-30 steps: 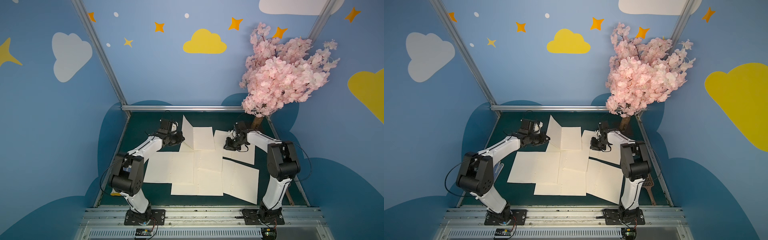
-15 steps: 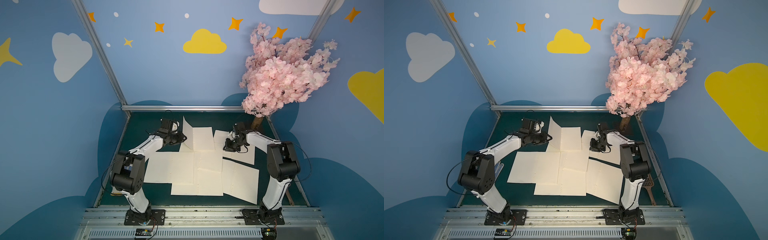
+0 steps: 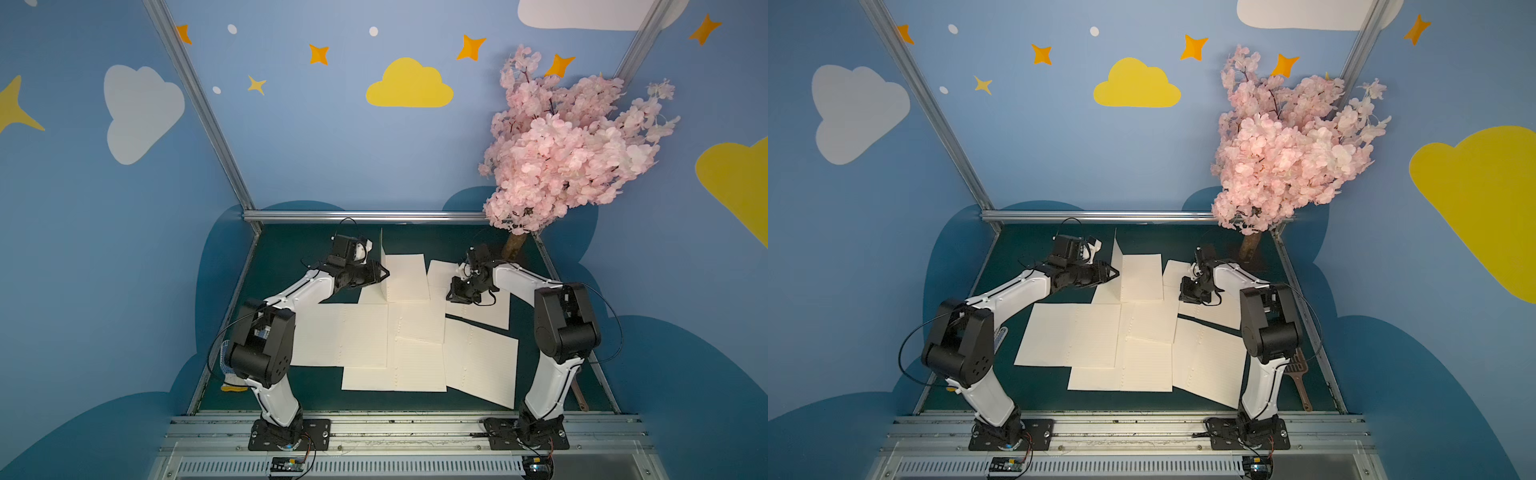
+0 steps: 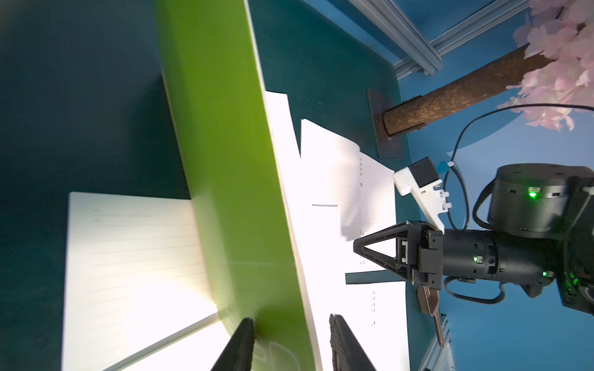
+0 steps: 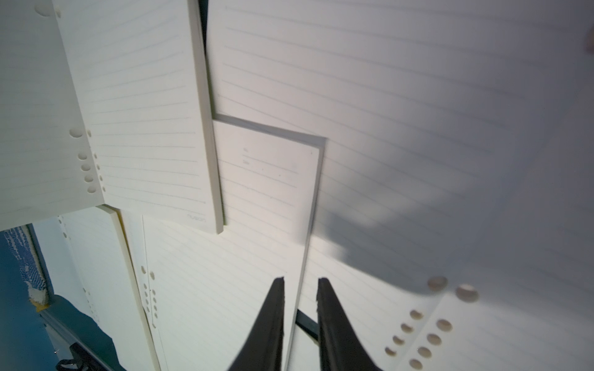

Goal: Close the notebook
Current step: Close the notebook at the center of the board.

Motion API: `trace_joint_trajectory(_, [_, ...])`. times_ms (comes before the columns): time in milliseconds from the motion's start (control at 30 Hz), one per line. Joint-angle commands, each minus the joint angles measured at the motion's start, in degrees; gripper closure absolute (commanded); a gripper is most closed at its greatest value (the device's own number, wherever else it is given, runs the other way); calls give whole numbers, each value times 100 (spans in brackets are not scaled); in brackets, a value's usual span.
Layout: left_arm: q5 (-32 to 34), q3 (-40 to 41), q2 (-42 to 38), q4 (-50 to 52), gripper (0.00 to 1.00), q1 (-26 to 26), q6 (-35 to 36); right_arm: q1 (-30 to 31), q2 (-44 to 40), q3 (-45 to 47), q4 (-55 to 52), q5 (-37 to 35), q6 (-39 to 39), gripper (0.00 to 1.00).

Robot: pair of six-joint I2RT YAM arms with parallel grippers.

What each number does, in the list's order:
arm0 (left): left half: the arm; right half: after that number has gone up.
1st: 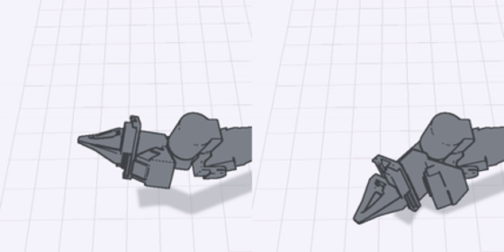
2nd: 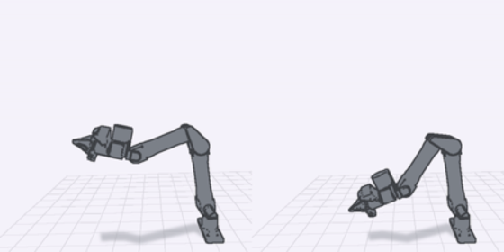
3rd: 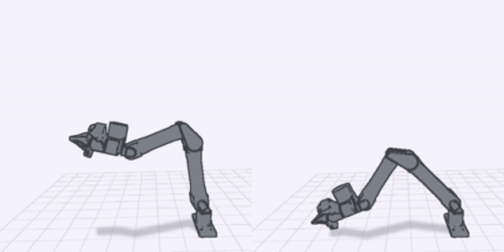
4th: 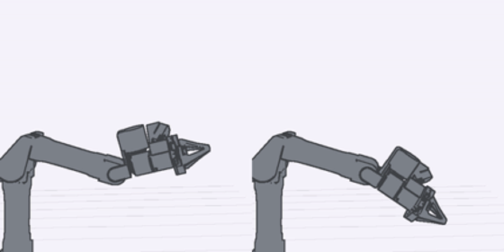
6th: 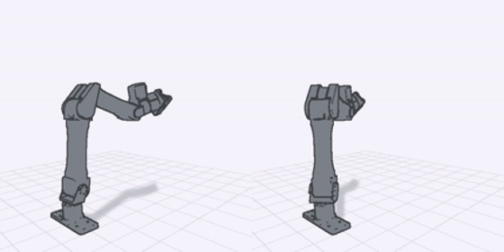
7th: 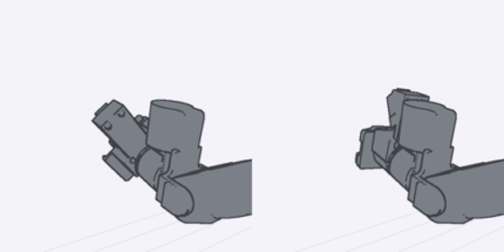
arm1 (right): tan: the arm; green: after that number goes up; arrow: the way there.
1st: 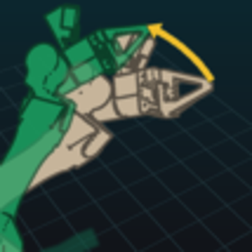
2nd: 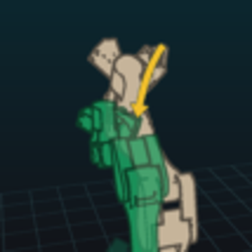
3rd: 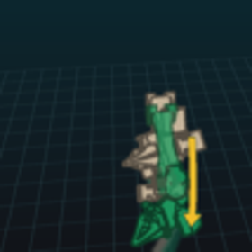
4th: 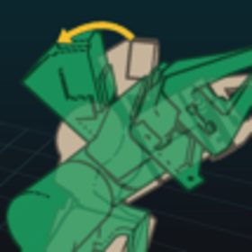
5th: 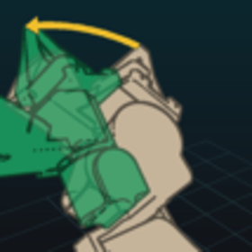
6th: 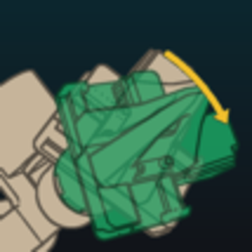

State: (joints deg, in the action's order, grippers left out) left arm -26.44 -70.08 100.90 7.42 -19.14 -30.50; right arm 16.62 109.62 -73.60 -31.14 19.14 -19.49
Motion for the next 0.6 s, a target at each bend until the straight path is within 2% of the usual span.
trace_joint_trajectory(0, [-318, -145, 192, -344, 56, -73, -108, 23, -256, -132, -141, 20, -3, 77])
trace_joint_trajectory(167, [-616, -254, 428, -630, 55, -141, -263, 6, -301, -189, -187, 48, 0, 77])
trace_joint_trajectory(567, [-764, -427, 748, -805, 50, -286, -322, -45, -423, -382, -314, 142, 13, 73])
